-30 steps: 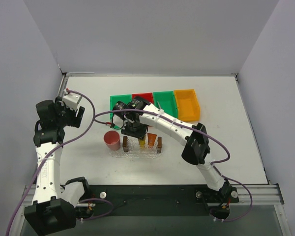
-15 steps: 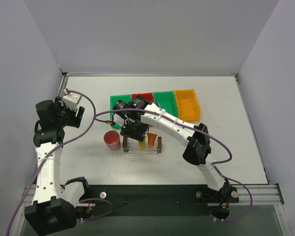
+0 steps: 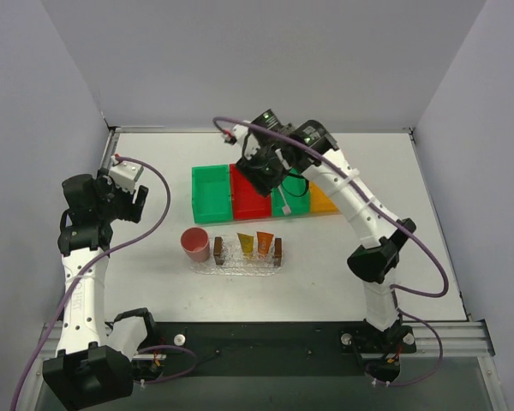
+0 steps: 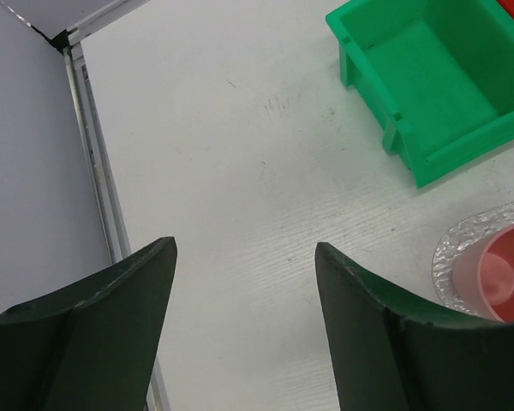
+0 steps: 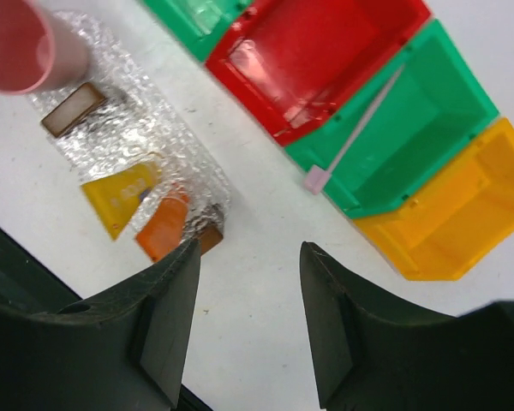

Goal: Prepare toiletry sets of a toothbrush and toothpaste on the tray

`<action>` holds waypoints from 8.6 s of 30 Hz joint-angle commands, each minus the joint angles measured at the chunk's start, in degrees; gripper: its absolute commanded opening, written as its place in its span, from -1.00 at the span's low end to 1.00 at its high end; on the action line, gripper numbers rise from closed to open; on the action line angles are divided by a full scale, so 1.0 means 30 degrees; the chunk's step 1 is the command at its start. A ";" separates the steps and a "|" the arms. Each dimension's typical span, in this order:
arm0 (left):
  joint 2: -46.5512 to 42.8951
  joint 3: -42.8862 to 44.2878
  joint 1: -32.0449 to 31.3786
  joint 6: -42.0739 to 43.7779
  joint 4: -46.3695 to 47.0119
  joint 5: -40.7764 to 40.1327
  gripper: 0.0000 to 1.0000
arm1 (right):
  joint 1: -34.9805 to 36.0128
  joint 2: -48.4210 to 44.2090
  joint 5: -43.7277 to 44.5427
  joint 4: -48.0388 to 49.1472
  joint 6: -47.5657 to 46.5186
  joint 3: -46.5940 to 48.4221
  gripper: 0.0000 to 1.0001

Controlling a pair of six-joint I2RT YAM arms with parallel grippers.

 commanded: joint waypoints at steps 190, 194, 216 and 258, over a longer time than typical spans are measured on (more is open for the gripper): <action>0.2570 0.0106 -1.9499 0.8308 0.4440 -0.6034 -1.00 | -0.3170 -0.1033 -1.3276 -0.1994 -0.0756 -0.2250 -0.40; 0.2189 -0.0012 -1.9499 0.7869 0.4002 -0.5533 -1.00 | -0.3872 -0.0887 -1.3100 -0.1614 -0.0053 -0.0874 -0.14; 0.2508 0.2384 -1.7128 -0.6276 0.6840 -0.1258 -1.00 | -0.9236 -0.6480 -1.8898 0.5357 0.1354 -0.6315 -0.08; 0.5938 0.3093 -1.5867 -1.8616 1.6041 0.7886 -1.00 | -0.5926 -1.0612 -1.6205 1.7107 0.5632 -1.3028 -0.35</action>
